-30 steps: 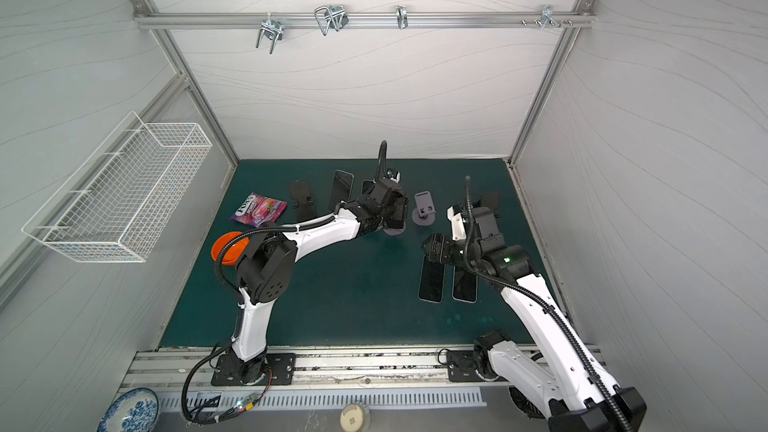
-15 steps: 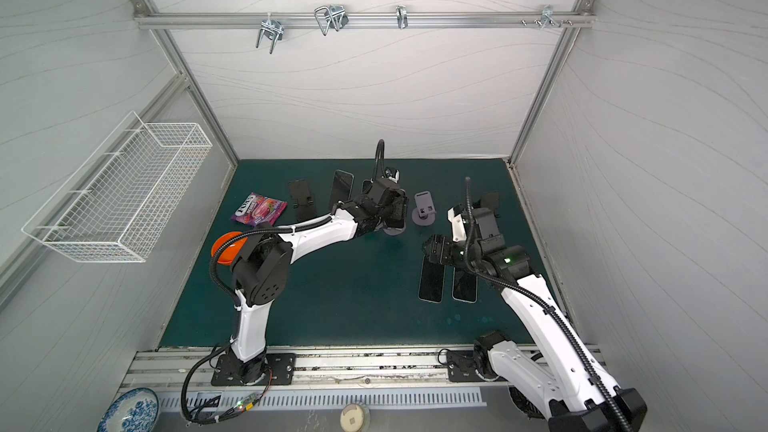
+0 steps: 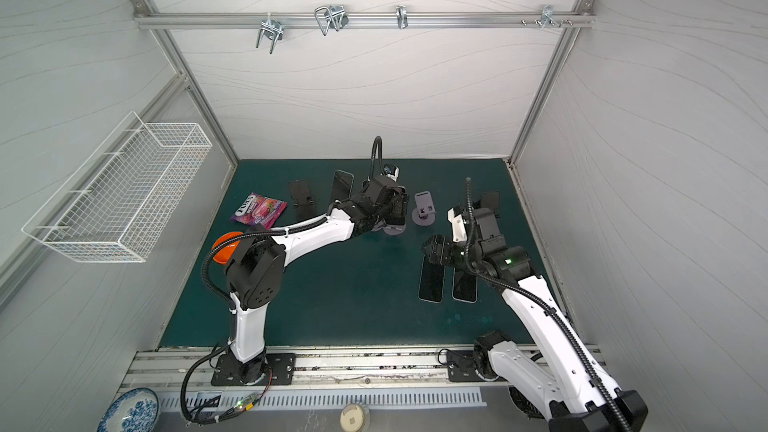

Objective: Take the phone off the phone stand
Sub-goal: 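Carry the pink-framed phone toward the robot while the right arm reaches toward the stands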

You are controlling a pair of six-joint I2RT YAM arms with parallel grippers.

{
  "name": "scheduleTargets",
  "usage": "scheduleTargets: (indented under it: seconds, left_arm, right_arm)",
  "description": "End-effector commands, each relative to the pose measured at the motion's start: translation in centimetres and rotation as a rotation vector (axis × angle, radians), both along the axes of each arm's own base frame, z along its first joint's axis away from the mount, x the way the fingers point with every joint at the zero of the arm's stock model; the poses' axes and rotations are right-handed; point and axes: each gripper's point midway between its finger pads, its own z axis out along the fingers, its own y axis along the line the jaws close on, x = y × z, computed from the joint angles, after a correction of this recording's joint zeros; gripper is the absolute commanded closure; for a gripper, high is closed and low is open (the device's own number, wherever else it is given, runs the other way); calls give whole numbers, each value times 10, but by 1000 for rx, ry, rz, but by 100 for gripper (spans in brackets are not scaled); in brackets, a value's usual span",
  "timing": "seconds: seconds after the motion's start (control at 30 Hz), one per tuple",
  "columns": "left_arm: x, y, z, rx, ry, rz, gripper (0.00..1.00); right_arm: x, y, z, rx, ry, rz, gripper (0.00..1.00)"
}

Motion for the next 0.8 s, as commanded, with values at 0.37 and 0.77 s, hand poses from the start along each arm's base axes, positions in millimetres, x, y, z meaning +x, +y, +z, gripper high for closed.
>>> scheduleTargets:
  seconds: [0.37,0.77]
  left_arm:
    - [-31,3,84,-116,-156,-48,34]
    - [-75,57,105,-97,-209,-19,34]
  right_arm:
    - [-14,3,16,81,34,-18,24]
    - [-7,11,23,116,26,-79,30]
